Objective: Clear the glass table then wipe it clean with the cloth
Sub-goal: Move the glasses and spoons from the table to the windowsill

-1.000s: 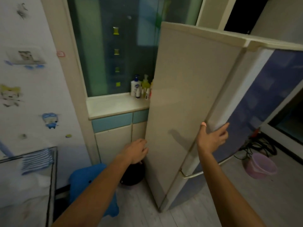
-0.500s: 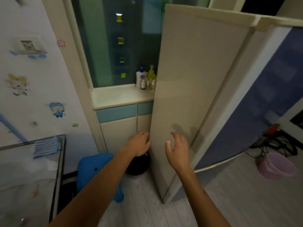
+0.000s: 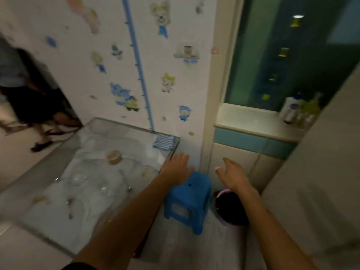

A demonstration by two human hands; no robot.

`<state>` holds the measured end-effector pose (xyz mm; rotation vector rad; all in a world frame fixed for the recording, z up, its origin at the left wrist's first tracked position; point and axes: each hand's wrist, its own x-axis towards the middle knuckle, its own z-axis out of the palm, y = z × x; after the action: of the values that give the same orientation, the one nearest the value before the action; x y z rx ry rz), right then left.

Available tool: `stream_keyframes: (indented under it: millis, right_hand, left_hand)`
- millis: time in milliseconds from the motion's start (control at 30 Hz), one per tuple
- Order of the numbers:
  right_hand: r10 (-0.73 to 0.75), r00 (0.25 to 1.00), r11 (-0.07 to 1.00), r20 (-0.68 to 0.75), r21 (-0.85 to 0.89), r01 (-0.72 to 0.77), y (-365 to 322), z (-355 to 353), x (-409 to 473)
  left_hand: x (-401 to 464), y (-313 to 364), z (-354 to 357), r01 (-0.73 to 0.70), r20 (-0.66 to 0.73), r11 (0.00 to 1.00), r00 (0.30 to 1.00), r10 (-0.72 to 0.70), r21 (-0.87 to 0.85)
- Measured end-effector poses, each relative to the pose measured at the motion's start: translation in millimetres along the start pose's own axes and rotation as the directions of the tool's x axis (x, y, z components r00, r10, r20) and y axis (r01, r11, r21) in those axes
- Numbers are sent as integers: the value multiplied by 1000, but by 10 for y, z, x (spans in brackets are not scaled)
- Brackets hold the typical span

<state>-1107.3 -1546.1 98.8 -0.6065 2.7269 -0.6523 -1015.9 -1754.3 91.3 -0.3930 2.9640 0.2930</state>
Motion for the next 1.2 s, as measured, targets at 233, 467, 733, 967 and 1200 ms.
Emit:
stream_keyframes:
  millis: [233, 467, 733, 967, 1200]
  right_hand:
    - [-202, 940, 979, 275, 50, 196, -1133, 649, 468]
    - [-334, 836, 938, 436, 67, 340, -2128, 1356, 1129]
    - [-360, 751, 902, 553, 0, 433, -2965, 2159, 2003]
    - [-418, 673, 825, 610, -55, 563, -3555, 2611, 2528]
    - [-431, 598, 794, 676, -30, 607, -3774, 3361, 3375]
  left_hand:
    - [-283, -1237, 26, 310, 15, 943, 951, -310, -119]
    - [-244, -2428, 140, 485, 12, 859, 872, -490, -162]
    - [-1, -3429, 255, 592, 18, 788, 801, -598, -171]
    - [295, -3921, 360, 668, 66, 720, 740, -669, -187]
    - [711, -4396, 544, 761, 90, 615, 641, -762, -207]
